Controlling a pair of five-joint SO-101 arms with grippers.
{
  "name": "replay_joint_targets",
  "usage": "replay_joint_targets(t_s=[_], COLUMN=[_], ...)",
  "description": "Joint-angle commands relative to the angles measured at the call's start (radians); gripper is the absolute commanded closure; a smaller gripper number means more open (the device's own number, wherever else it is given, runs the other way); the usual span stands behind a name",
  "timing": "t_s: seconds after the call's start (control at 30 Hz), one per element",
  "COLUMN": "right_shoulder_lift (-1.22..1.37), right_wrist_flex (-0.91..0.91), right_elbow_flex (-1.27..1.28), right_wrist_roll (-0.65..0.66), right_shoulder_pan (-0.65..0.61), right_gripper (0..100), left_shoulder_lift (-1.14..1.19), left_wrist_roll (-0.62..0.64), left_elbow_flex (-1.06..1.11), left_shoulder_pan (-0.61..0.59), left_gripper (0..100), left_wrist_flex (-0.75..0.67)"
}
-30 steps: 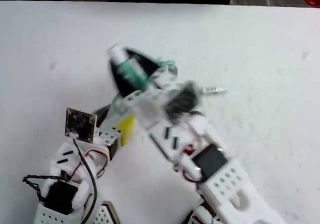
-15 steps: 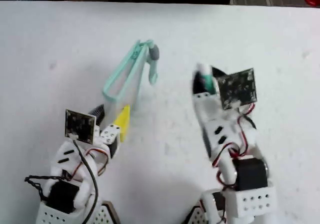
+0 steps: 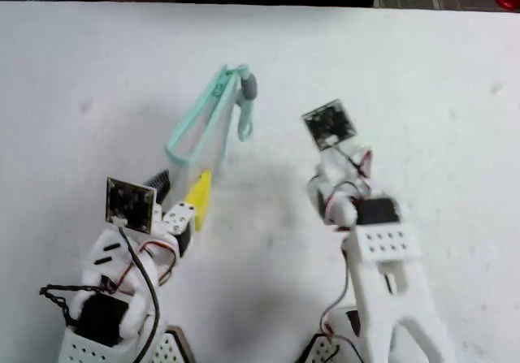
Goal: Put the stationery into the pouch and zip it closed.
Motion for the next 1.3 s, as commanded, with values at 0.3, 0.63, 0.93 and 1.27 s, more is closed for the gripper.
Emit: replay_joint_targets(t_s=[0.3,0.63,0.93,1.27], right_shoulder_lift=[0.323,0.294,0.242,0.306], right_wrist_flex=[-0.153,-0.062,0.041,0.039], right_elbow_flex=[-0.048,-0.068,-0.092,-0.098], right_wrist_roll=[0.006,0.012,0.063,0.074], right_shoulder_pan=[-0.007,0.002,0.021,0.022], right_gripper=[88.7,83.7,83.9,84.0], left_shoulder_lift=[0.007,0.007,0.007,0.007], left_wrist_roll=[0.005,0.005,0.005,0.005], left_elbow_flex=[-0.005,-0.005,-0.005,-0.003], left_shoulder_pan=[0.012,0.012,0.012,0.012], left_gripper=[84,84,84,84], left_wrist_flex=[0.025,0.025,0.026,0.026])
